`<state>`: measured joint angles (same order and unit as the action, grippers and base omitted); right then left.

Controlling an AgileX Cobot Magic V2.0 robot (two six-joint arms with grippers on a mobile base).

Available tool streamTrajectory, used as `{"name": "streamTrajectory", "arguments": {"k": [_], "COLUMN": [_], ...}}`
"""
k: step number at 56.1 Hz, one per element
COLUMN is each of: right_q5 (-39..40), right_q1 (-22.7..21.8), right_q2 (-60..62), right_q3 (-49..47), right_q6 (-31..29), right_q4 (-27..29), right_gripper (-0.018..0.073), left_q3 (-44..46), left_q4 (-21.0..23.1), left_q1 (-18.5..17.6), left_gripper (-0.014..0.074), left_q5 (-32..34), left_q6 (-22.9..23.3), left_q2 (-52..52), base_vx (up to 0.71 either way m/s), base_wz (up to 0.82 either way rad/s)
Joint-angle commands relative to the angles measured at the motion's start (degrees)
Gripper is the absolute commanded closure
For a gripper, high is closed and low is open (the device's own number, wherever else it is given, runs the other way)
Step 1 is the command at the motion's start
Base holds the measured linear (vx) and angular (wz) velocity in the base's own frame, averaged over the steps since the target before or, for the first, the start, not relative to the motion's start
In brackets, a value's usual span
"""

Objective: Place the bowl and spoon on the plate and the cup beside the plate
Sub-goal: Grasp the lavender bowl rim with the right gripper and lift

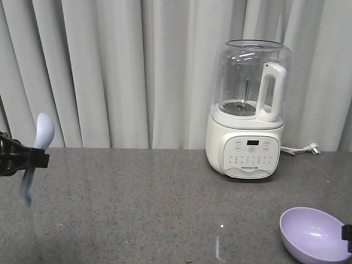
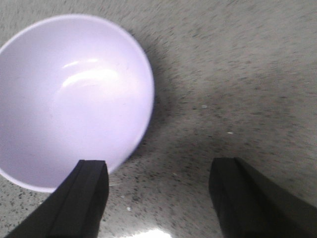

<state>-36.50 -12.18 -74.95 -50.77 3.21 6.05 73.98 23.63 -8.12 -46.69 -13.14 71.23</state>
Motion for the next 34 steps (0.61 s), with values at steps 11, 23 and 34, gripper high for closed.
{"name": "streamTrajectory", "arguments": {"k": [11, 23, 34], "right_q5": [0.03, -1.06, 0.03], "right_q1": [-0.33, -0.33, -0.33], "right_q2": [-7.27, -17.40, -20.87], "right_q3": [-11.21, -14.72, -14.72], "right_q6": [-4.68, -4.69, -4.69], "right_q4": [3.11, 2.93, 2.92], "right_gripper": [0.0076, 0.0088, 0.0269], "left_q3": [1.88, 1.88, 1.88], "left_q4": [2.46, 2.46, 2.46], "left_q1": [-0.33, -0.33, -0.33], "left_gripper": [0.0603, 0.0603, 0.0603], "left_q5": [3.51, 3.49, 3.49], "left_q6": [-1.33, -1.34, -1.34], "left_q2": [-1.65, -1.54, -1.54], "base_vx": [0.00, 0.00, 0.00], "base_wz": [0.00, 0.00, 0.00]}}
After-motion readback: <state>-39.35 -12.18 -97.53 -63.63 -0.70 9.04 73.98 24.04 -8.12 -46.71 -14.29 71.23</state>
